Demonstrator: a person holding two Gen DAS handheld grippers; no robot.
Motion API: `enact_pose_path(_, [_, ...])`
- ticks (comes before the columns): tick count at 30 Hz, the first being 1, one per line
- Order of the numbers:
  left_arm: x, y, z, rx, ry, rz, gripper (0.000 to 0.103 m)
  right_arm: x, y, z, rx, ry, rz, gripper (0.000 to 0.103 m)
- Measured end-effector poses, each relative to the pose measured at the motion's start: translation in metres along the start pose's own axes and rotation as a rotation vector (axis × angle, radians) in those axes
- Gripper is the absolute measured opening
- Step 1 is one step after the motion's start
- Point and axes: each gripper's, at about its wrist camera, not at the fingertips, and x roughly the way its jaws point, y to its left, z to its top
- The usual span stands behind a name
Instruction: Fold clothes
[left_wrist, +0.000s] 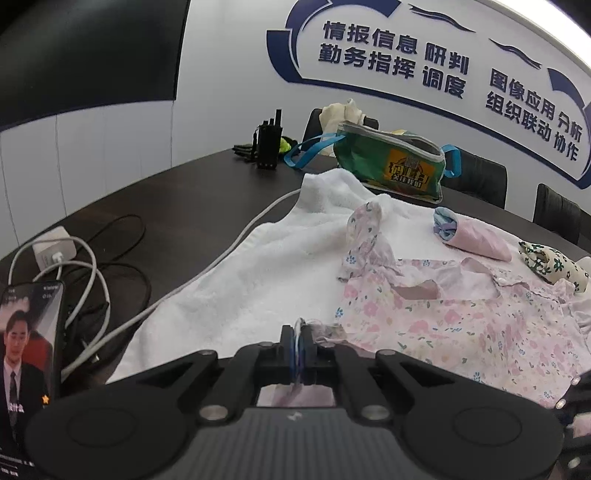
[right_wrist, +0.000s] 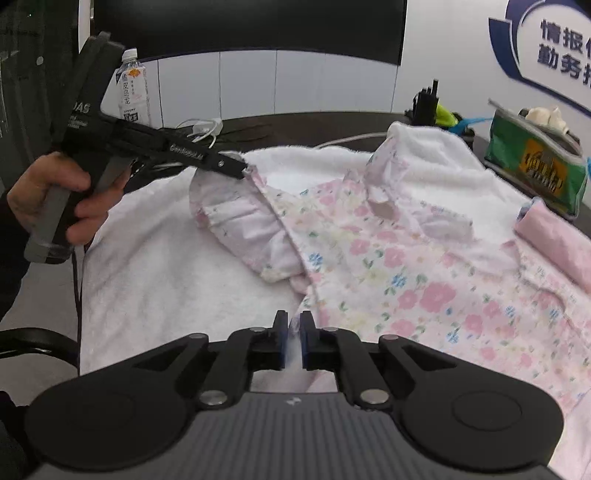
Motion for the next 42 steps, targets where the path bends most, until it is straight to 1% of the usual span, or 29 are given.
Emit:
enact_pose_path(3, [-0.002,0.003,0.000,0.008,0.004,0.005,0.001,0.001,0.002,-0.005,-0.024,-0.008,0.013,0.000])
enact_pose_path(5, [-0.003,0.005,-0.002,0.008,0.017,0.009,0.001,-0.013,-0.006,-0.002,0.017,-0.040,0.064,0.000])
enact_pose_path(7, [-0.003,0.008,-0.008,0.003,0.047,0.006,0.001,-0.028,-0.015,0.000,0.037,-0.054,0.102,0.000])
enact_pose_path(9, [-0.004,0.011,-0.018,-0.001,0.089,-0.001,0.002,-0.034,-0.016,-0.001,0.009,-0.032,0.088,0.000])
enact_pose_path(12, [-0.019,0.018,-0.030,-0.036,0.077,-0.049,0.012,-0.036,-0.023,0.009,0.024,-0.045,0.095,0.004])
enact_pose_path(13, [-0.022,0.021,-0.031,-0.049,0.077,-0.058,0.022,-0.037,-0.025,0.013,0.029,-0.049,0.097,0.010])
enact_pose_path(14, [-0.025,0.024,-0.031,-0.063,0.077,-0.067,0.032,-0.038,-0.027,0.016,0.035,-0.054,0.099,0.026])
enact_pose_path(15, [-0.026,0.027,-0.031,-0.084,0.081,-0.074,0.033,-0.038,-0.030,0.021,0.044,-0.066,0.098,0.037])
enact_pose_path(16, [-0.026,0.029,-0.031,-0.103,0.086,-0.083,0.033,-0.037,-0.038,0.035,0.076,-0.114,0.078,0.053])
enact_pose_path(17, [-0.024,0.030,-0.031,-0.114,0.096,-0.095,0.033,-0.031,-0.045,0.050,0.104,-0.149,0.067,0.056])
enact_pose_path(18, [-0.023,0.028,-0.031,-0.120,0.103,-0.104,0.033,-0.023,-0.054,0.065,0.133,-0.176,0.058,0.056])
enact_pose_path(21, [-0.019,0.022,-0.029,-0.121,0.097,-0.095,0.032,0.037,-0.079,0.116,0.245,-0.133,0.064,0.056])
enact_pose_path(22, [-0.017,0.019,-0.029,-0.120,0.094,-0.088,0.027,0.058,-0.087,0.132,0.281,-0.117,0.062,0.056])
enact_pose_path(23, [-0.013,0.018,-0.029,-0.121,0.097,-0.085,0.005,0.082,-0.094,0.144,0.311,-0.091,0.040,0.056])
enact_pose_path(24, [-0.010,0.016,-0.028,-0.123,0.099,-0.080,0.002,0.107,-0.100,0.155,0.340,-0.062,0.014,0.055])
enact_pose_path(25, [-0.011,0.016,-0.027,-0.128,0.091,-0.072,0.001,0.131,-0.106,0.162,0.372,-0.024,-0.018,0.035])
enact_pose_path(26, [-0.017,0.015,-0.026,-0.129,0.056,-0.062,0.001,0.147,-0.113,0.165,0.408,-0.001,-0.018,0.001])
enact_pose_path(27, [-0.030,0.012,-0.024,-0.106,-0.003,-0.049,0.001,0.159,-0.117,0.166,0.436,0.006,-0.013,0.001])
enact_pose_path(29, [-0.053,0.007,-0.020,-0.062,-0.113,-0.024,0.001,0.136,-0.116,0.161,0.411,-0.153,0.049,0.001])
enact_pose_path(31, [-0.060,0.002,-0.014,-0.044,-0.145,-0.010,0.001,0.114,-0.114,0.156,0.388,-0.304,0.105,0.001])
enact_pose_path(32, [-0.054,0.001,-0.011,-0.048,-0.139,0.000,0.004,0.109,-0.116,0.153,0.392,-0.324,0.106,0.001])
enact_pose_path(33, [-0.044,0.000,-0.010,-0.057,-0.118,0.023,0.007,0.115,-0.117,0.150,0.394,-0.288,0.082,0.001])
enact_pose_path(35, [-0.026,0.002,-0.012,-0.081,-0.040,0.071,0.015,0.128,-0.119,0.144,0.398,-0.216,0.034,0.008])
enact_pose_path(36, [-0.020,0.003,-0.014,-0.090,-0.012,0.087,0.015,0.135,-0.121,0.141,0.400,-0.180,0.010,0.019])
enact_pose_path(37, [-0.027,0.005,-0.018,-0.094,-0.027,0.073,0.017,0.141,-0.122,0.139,0.402,-0.144,-0.013,0.025])
enact_pose_path(39, [-0.041,0.007,-0.027,-0.102,-0.058,0.047,0.030,0.151,-0.124,0.133,0.403,-0.082,-0.057,0.026])
enact_pose_path(40, [-0.047,0.008,-0.031,-0.106,-0.073,0.034,0.038,0.137,-0.125,0.130,0.391,-0.110,-0.060,0.031])
enact_pose_path(41, [-0.054,0.010,-0.035,-0.110,-0.088,0.020,0.039,0.118,-0.126,0.127,0.375,-0.144,-0.065,0.040])
enact_pose_path(42, [-0.060,0.011,-0.039,-0.109,-0.097,0.005,0.039,0.096,-0.123,0.124,0.346,-0.176,-0.081,0.042])
